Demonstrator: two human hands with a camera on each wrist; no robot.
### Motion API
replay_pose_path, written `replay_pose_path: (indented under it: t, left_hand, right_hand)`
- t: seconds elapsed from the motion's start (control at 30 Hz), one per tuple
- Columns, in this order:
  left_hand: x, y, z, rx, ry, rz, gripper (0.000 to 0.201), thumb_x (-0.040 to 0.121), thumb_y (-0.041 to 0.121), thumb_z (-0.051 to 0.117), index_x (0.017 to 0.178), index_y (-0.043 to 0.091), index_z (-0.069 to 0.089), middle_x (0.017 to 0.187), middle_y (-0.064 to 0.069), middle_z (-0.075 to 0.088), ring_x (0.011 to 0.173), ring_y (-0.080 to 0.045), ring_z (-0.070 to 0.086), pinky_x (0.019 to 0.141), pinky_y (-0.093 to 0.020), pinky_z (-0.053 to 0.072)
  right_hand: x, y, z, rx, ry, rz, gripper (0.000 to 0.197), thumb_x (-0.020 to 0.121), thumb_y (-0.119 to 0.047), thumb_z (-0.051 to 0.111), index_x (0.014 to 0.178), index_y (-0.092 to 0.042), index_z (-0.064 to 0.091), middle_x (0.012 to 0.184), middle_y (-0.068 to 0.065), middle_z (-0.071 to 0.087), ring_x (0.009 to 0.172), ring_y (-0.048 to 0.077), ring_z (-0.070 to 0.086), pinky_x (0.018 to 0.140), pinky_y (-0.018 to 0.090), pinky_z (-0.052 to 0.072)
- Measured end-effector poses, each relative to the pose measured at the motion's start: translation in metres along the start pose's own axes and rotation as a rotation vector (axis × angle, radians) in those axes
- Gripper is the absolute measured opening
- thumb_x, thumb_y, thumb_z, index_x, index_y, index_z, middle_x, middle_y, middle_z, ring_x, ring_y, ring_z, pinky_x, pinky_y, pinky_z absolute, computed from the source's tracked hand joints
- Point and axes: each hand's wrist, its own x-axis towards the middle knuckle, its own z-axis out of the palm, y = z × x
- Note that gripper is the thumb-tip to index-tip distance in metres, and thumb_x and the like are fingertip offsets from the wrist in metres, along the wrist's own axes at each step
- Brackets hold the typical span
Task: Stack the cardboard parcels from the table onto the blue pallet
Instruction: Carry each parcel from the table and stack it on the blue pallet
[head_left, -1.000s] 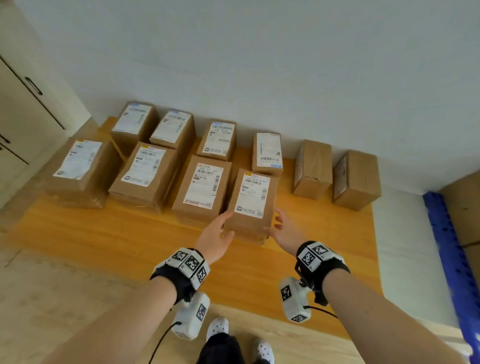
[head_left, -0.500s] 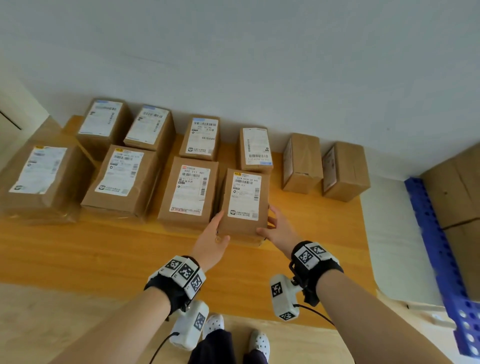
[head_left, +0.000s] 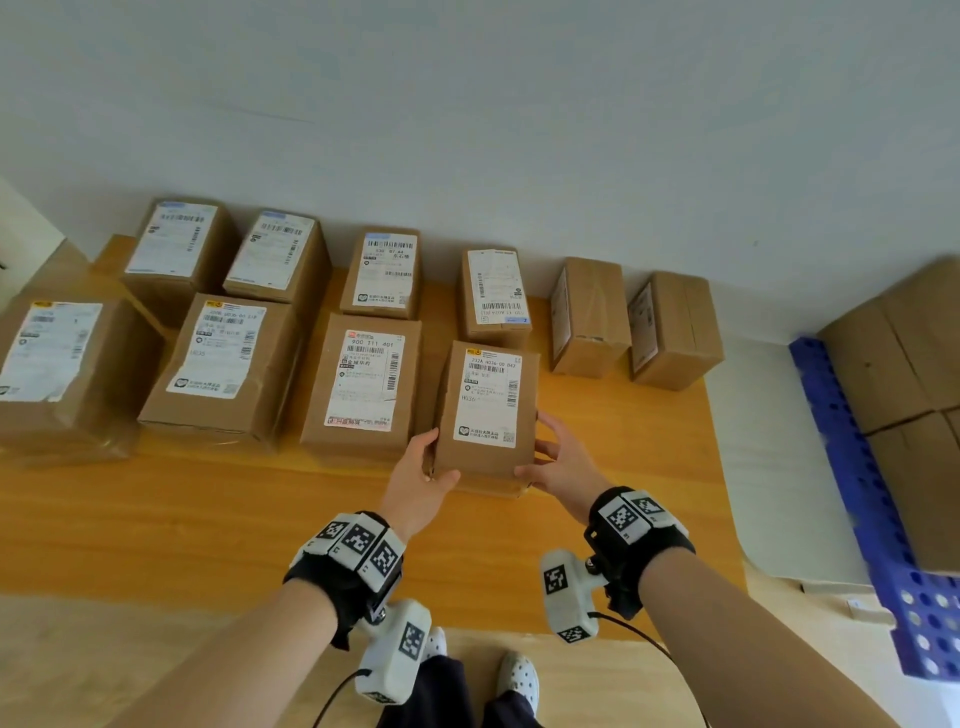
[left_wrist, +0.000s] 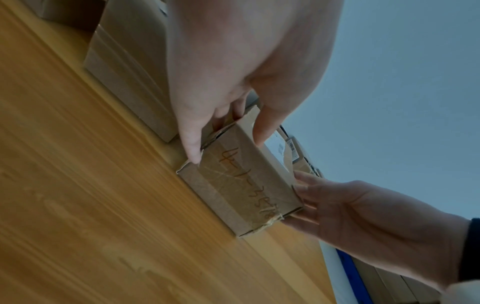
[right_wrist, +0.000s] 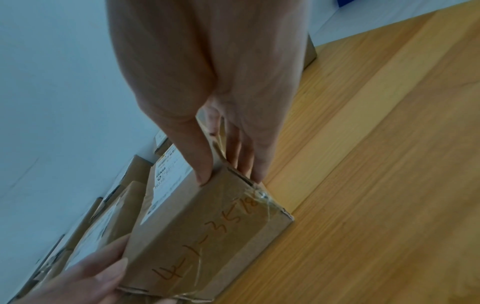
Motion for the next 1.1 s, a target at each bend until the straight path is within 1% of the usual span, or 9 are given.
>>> replay_pose_path:
  t: [0.1,0.17,0.27,0.33,0.5,0.73,0.83,0.97,1.1]
  left_hand:
    - [0.001,-0.003,0.002,-0.004,0.014,-0.001,0.064,0.088,0.01,0.062,0.143,0.023,0.032,0.142,0.002,0.044,0.119,-0.018,0.052,0.106,-0.037,0.04]
    - [0.001,-0.003,0.003,-0.009,0.009,-0.011,0.066,0.088,0.011,0.063,0.144,0.023,0.031,0.142,0.003,0.044,0.121,-0.018,0.05,0.106,-0.037,0.039]
    - [0.0,-0.001,0.004,-0.015,-0.008,-0.013,0.068,0.088,0.011,0.063,0.146,0.024,0.029,0.143,0.003,0.043,0.126,-0.018,0.047,0.108,-0.038,0.038]
    - [-0.002,0.001,0.007,-0.01,-0.012,0.006,0.067,0.088,0.009,0.063,0.145,0.022,0.031,0.142,0.003,0.044,0.126,-0.018,0.047,0.109,-0.039,0.038]
    - [-0.01,0.011,0.014,0.02,0.0,0.065,0.061,0.086,0.007,0.064,0.141,0.02,0.039,0.136,0.002,0.05,0.124,-0.016,0.048,0.107,-0.039,0.04]
    - [-0.03,0.028,0.035,-0.052,-0.051,0.117,0.058,0.081,0.006,0.07,0.133,0.016,0.046,0.135,-0.001,0.053,0.124,-0.014,0.048,0.108,-0.041,0.039]
    - [-0.043,0.035,0.051,-0.067,-0.091,0.129,0.063,0.08,0.006,0.071,0.135,0.017,0.044,0.136,-0.001,0.052,0.125,-0.013,0.048,0.108,-0.041,0.038]
    - [-0.064,0.042,0.079,-0.078,-0.121,0.139,0.064,0.079,0.013,0.074,0.134,0.025,0.044,0.135,0.003,0.053,0.122,-0.016,0.051,0.106,-0.044,0.04]
    - [-0.094,0.051,0.109,-0.123,-0.164,0.142,0.072,0.074,0.011,0.077,0.136,0.027,0.043,0.129,0.008,0.055,0.116,-0.02,0.054,0.087,-0.04,0.047]
  right_hand:
    - [-0.004,0.003,-0.003,0.019,0.004,0.006,0.093,0.074,0.013,0.068,0.147,-0.027,0.025,0.116,0.001,0.057,0.117,0.025,0.056,0.088,0.042,0.053]
    - [-0.008,0.004,-0.003,0.033,0.008,0.01,0.093,0.075,0.012,0.068,0.146,-0.028,0.025,0.116,0.001,0.057,0.114,0.024,0.057,0.084,0.038,0.054]
    - [-0.015,0.006,-0.003,0.059,0.027,0.005,0.092,0.075,0.013,0.068,0.146,-0.028,0.026,0.115,-0.001,0.058,0.113,0.023,0.058,0.09,0.045,0.052]
    - [-0.02,0.008,-0.005,0.077,0.044,0.005,0.092,0.075,0.014,0.067,0.145,-0.028,0.026,0.111,-0.003,0.058,0.113,0.024,0.058,0.09,0.045,0.052]
    - [-0.039,0.009,-0.015,0.114,0.075,-0.01,0.092,0.075,0.015,0.066,0.146,-0.027,0.026,0.109,-0.003,0.057,0.11,0.025,0.059,0.072,0.032,0.054]
    - [-0.073,0.01,-0.044,0.132,0.117,-0.063,0.091,0.075,0.016,0.065,0.145,-0.028,0.027,0.109,-0.004,0.058,0.103,0.019,0.061,0.067,0.028,0.054]
    - [-0.094,0.014,-0.061,0.134,0.139,-0.081,0.091,0.076,0.015,0.065,0.146,-0.029,0.027,0.109,-0.006,0.058,0.108,0.021,0.059,0.076,0.032,0.055]
    - [-0.125,0.022,-0.086,0.131,0.167,-0.118,0.092,0.077,0.013,0.065,0.147,-0.03,0.024,0.127,0.003,0.056,0.115,0.021,0.056,0.094,0.044,0.051]
    - [-0.161,0.033,-0.114,0.113,0.182,-0.172,0.092,0.077,0.012,0.064,0.148,-0.03,0.022,0.13,0.004,0.055,0.115,0.021,0.057,0.096,0.046,0.05]
